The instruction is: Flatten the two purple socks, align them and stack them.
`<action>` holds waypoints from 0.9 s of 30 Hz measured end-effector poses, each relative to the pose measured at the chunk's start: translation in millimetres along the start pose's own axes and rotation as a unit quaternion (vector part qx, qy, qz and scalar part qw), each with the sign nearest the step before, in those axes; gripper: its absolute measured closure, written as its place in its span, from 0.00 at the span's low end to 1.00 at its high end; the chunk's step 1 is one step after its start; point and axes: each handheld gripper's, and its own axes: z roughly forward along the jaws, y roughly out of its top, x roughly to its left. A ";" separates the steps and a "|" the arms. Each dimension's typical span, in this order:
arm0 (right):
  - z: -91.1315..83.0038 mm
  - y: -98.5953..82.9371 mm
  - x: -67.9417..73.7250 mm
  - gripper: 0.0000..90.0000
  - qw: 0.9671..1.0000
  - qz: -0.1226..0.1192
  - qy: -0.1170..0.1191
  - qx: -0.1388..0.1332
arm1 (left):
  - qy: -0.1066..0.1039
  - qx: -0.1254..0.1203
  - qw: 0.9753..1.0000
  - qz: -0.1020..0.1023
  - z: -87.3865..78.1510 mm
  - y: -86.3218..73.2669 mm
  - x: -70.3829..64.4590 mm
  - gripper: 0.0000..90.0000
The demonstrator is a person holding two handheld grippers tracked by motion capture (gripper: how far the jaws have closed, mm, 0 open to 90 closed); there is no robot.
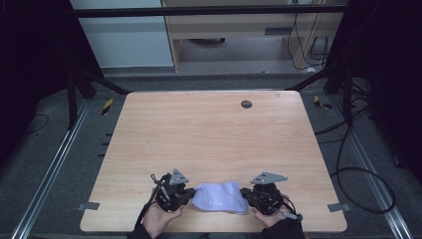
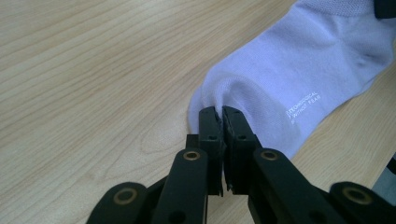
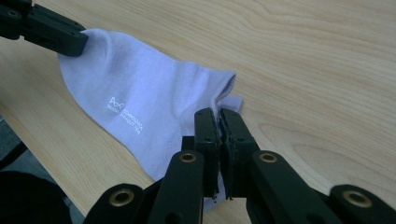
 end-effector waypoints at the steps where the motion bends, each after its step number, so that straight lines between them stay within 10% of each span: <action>1: 1.1 -0.7 -0.4 0.96 1.000 0.002 0.000 0.003 | 0.000 0.001 1.000 0.000 0.7 -0.2 0.0 0.96; 18: 15.0 -8.8 -9.9 0.86 0.999 0.001 -0.019 0.029 | 0.020 0.010 1.000 -0.003 12.7 -4.9 4.6 0.83; 27: 9.2 -3.9 -7.1 0.86 0.999 -0.026 -0.008 -0.038 | 0.020 -0.044 0.999 0.004 2.0 3.4 -3.0 0.77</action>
